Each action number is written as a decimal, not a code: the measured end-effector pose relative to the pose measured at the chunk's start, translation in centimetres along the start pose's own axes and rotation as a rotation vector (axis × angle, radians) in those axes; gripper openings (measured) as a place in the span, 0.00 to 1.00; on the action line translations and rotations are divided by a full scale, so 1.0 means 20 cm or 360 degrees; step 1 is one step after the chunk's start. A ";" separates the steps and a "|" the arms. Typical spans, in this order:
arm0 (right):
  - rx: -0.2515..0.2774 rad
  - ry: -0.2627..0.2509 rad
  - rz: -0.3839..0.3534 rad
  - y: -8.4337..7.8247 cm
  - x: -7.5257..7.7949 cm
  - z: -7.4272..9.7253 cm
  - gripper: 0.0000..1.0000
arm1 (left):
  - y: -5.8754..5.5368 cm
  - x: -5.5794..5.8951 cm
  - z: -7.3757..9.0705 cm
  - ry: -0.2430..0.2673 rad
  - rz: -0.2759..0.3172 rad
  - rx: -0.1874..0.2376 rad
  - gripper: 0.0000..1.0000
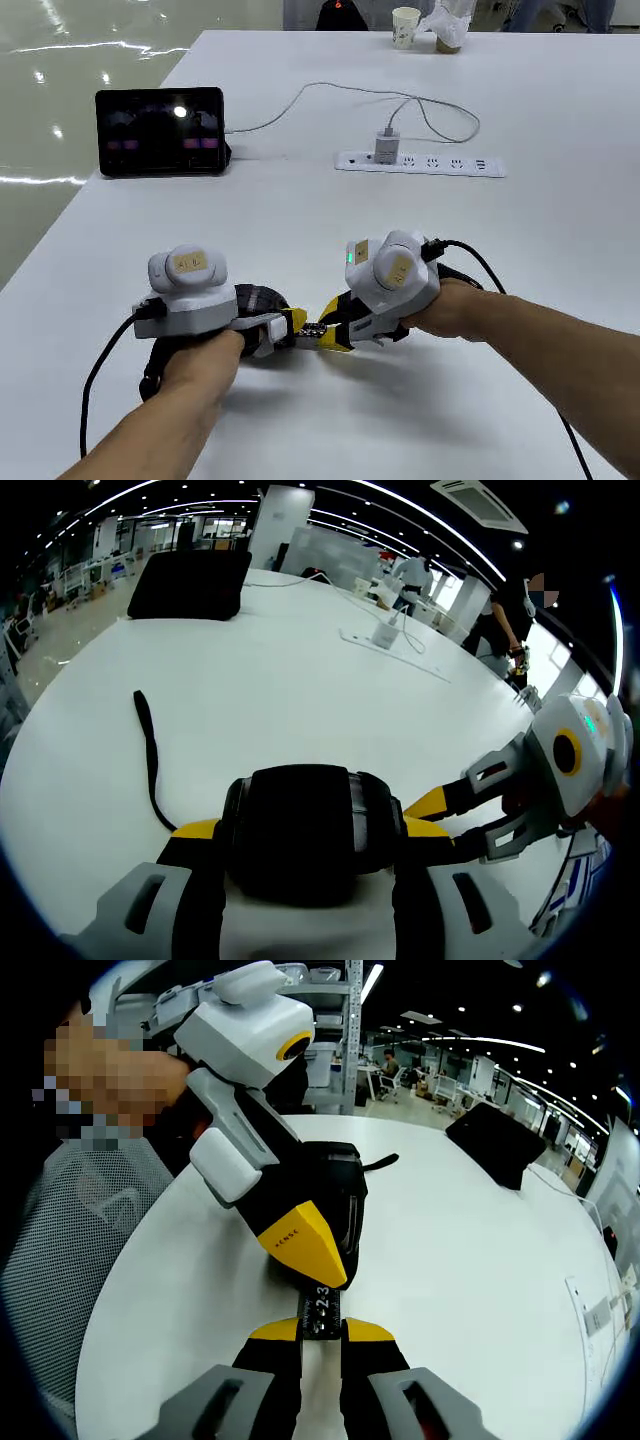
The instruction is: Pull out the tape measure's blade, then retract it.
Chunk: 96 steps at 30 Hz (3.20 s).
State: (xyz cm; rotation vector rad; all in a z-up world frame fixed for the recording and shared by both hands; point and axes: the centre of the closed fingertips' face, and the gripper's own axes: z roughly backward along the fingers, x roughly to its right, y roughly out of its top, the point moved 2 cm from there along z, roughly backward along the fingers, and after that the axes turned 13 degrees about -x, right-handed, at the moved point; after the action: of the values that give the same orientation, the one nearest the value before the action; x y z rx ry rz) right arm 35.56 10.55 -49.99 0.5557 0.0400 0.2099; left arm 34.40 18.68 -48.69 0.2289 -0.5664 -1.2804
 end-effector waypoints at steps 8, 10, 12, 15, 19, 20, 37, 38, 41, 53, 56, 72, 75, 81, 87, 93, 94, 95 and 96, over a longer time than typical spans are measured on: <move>0.0009 0.0000 0.0013 0.03 0.01 -0.03 0.11 | 0.00 0.00 0.00 0.0000 0.0003 0.0002 0.63; 0.0016 0.0001 0.0012 0.04 0.00 -0.04 0.11 | 0.00 0.00 0.00 -0.0001 0.0003 0.0003 0.63; 0.0019 0.0003 0.0013 0.05 0.00 -0.04 0.11 | 0.00 0.00 0.00 0.0000 -0.0001 0.0002 0.63; 0.0024 0.0005 0.0011 0.05 0.01 -0.05 0.11 | 0.00 0.00 -0.01 0.0005 -0.0004 0.0000 0.63; 0.0028 0.0005 0.0012 0.06 0.01 -0.06 0.11 | 0.00 -0.01 -0.01 0.0009 -0.0006 0.0002 0.63; 0.0029 0.0005 0.0012 0.07 0.00 -0.06 0.11 | 0.00 -0.01 -0.01 0.0011 -0.0007 0.0005 0.63; 0.0023 0.0001 0.0004 0.07 0.00 -0.06 0.12 | 0.01 -0.01 -0.01 0.0024 -0.0034 0.0022 0.65; 0.0023 0.0000 0.0003 0.07 0.00 -0.06 0.12 | 0.01 -0.01 -0.01 0.0024 -0.0033 0.0021 0.65; 0.0018 0.0000 0.0000 0.07 0.00 -0.06 0.12 | 0.01 -0.01 -0.01 0.0022 -0.0035 0.0017 0.65; -0.0019 -0.0007 -0.0016 0.03 0.00 -0.06 0.12 | 0.01 -0.01 -0.01 0.0010 -0.0035 0.0009 0.66; -0.0022 -0.0014 -0.0014 0.03 0.00 -0.06 0.12 | 0.00 -0.01 -0.01 0.0007 -0.0037 0.0007 0.65; 0.0033 -0.0070 -0.0086 0.01 0.00 0.02 0.14 | -0.01 0.00 0.03 0.0011 -0.0122 0.0002 0.64; 0.0037 -0.0088 -0.0098 0.00 -0.01 0.04 0.15 | -0.02 0.00 0.04 0.0008 -0.0140 0.0008 0.65; 0.0041 -0.0125 -0.0129 -0.03 -0.02 0.08 0.16 | -0.02 0.01 0.07 -0.0002 -0.0174 0.0019 0.69; 0.0058 -0.0166 -0.0193 -0.07 -0.03 0.14 0.19 | -0.04 0.01 0.09 -0.0012 -0.0220 0.0037 0.70; 0.0060 -0.0219 -0.0236 -0.11 -0.06 0.20 0.20 | -0.07 0.03 0.12 -0.0034 -0.0273 0.0034 0.72; 0.0061 -0.0230 -0.0243 -0.11 -0.06 0.21 0.21 | -0.07 0.03 0.12 -0.0036 -0.0281 0.0032 0.72; 0.0062 -0.0241 -0.0258 -0.12 -0.06 0.22 0.21 | -0.08 0.03 0.13 -0.0035 -0.0297 0.0033 0.72; 0.0065 -0.0248 -0.0264 -0.13 -0.06 0.23 0.21 | -0.08 0.03 0.13 -0.0031 -0.0310 0.0041 0.72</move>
State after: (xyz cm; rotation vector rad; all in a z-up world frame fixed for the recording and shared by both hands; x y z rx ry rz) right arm 35.25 5.78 -47.46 0.6049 -0.0609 0.0037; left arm 31.77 18.07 -47.05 0.2987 -0.5883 -1.4657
